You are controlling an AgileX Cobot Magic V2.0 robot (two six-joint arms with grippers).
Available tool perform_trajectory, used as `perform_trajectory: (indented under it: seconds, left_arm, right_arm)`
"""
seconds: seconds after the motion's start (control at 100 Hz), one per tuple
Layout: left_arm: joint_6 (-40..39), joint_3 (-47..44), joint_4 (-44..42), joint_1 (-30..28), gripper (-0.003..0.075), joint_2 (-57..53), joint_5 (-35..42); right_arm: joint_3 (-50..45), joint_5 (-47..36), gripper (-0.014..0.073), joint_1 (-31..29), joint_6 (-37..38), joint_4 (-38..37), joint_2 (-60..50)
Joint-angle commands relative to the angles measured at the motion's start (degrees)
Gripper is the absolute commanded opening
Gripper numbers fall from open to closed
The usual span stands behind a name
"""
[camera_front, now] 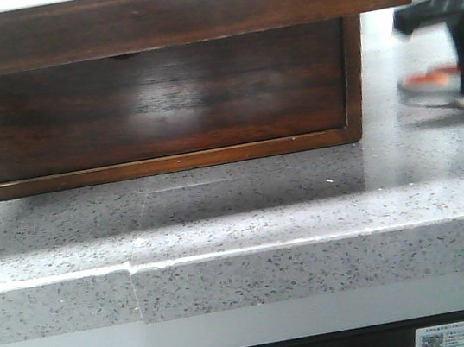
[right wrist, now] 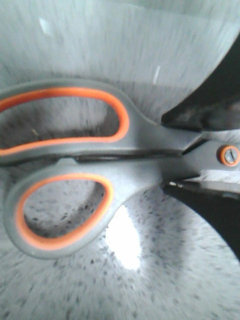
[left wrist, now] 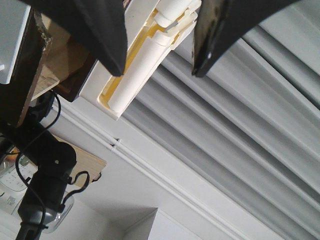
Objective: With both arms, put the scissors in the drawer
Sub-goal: 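Lift the scissors with the right gripper and carry them over the drawer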
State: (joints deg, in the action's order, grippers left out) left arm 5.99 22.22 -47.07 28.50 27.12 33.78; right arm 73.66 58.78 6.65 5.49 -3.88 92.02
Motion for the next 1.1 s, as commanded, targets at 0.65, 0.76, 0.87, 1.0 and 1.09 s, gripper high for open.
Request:
perform_trajectory:
  seconds: [0.65,0.76,0.87,1.0,1.09]
  left_arm:
    - [-0.84,1.89,2.72,0.43,0.0293,0.24,2.12]
    - [-0.84,1.89,2.72,0.43,0.0293,0.24,2.12]
    - [-0.84,1.89,2.72,0.43,0.0293,0.24,2.12]
    - [-0.84,1.89,2.72,0.43,0.0293,0.24,2.12]
    - [-0.84,1.89,2.72,0.43,0.0293,0.24,2.12]
  right_arm:
    - [1.61,-23.83,-0.0052,9.81,-15.93,-1.76,-32.69]
    - [1.61,-25.53,-0.0052,15.48,-18.50,-1.66,-33.25]
    - [2.22,-25.94,-0.0052,22.28,-21.98,-1.66,-32.47]
    - [2.21,-29.02,-0.0052,28.54,-26.03,-1.79,-31.00]
    - [2.21,-30.83,-0.0052,31.98,-28.44,-2.60,-29.26]
